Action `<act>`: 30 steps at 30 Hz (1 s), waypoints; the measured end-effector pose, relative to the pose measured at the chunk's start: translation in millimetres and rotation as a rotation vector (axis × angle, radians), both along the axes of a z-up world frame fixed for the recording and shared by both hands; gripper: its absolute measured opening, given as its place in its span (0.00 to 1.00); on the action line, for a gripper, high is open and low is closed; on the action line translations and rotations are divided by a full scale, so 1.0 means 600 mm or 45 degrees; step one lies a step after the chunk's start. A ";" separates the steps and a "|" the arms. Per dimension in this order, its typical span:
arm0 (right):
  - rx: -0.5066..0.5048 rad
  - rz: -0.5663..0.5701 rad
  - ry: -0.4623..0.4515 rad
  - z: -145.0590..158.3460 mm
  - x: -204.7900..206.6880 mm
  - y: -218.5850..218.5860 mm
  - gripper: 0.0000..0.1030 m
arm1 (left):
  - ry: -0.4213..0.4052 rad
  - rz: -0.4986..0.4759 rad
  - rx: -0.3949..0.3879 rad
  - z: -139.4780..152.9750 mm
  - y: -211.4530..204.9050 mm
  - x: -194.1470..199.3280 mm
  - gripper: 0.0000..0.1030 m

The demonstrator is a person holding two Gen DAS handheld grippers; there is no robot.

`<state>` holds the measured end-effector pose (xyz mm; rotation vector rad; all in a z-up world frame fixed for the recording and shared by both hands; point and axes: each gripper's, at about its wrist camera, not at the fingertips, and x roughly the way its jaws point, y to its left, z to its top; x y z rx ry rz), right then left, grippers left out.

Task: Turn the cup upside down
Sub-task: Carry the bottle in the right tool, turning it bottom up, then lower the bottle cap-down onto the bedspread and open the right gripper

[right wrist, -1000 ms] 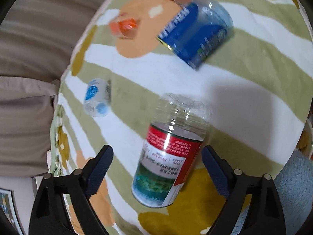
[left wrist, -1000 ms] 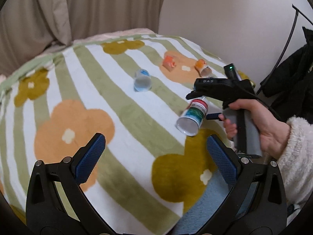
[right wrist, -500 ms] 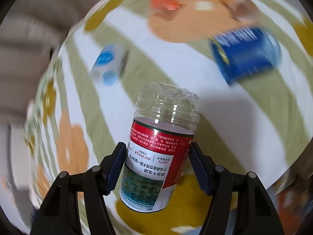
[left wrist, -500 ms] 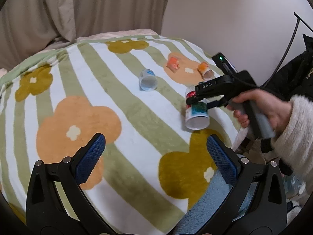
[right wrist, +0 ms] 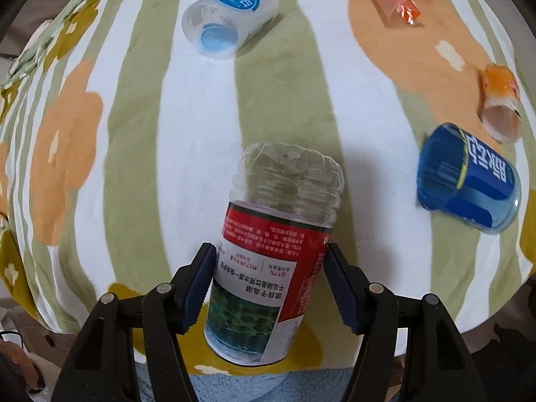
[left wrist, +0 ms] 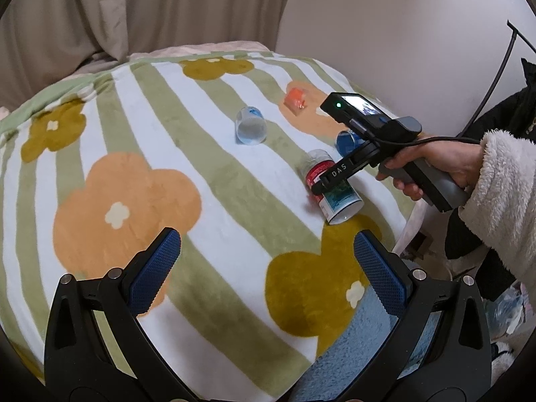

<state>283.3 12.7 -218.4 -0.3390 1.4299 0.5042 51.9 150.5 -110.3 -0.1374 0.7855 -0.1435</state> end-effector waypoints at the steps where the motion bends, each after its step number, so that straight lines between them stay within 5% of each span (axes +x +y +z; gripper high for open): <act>1: 0.006 0.004 0.007 -0.003 0.001 -0.001 0.64 | -0.005 0.006 -0.006 0.000 0.000 0.000 1.00; 4: 0.022 -0.019 0.007 -0.005 0.008 -0.009 0.88 | -0.006 0.007 -0.051 0.000 0.005 0.001 1.00; 14: 0.058 -0.209 0.098 -0.020 0.065 -0.039 0.89 | 0.004 0.002 -0.056 -0.001 0.001 0.004 1.00; 17: 0.058 -0.195 0.084 -0.024 0.066 -0.043 0.82 | 0.012 0.004 -0.047 -0.003 -0.001 0.004 1.00; 19: 0.056 -0.205 0.076 -0.031 0.078 -0.033 0.64 | 0.025 0.010 -0.058 -0.005 -0.001 0.006 1.00; 21: 0.071 -0.233 0.073 -0.029 0.077 -0.023 0.57 | 0.023 -0.002 -0.073 -0.005 -0.005 0.005 1.00; 27: 0.187 -0.229 -0.063 0.014 0.079 -0.030 0.57 | -0.045 0.019 -0.030 0.004 -0.020 -0.009 1.00; 30: 0.396 -0.178 -0.311 0.065 0.045 -0.055 0.57 | -0.144 0.079 -0.010 0.007 -0.020 -0.021 1.00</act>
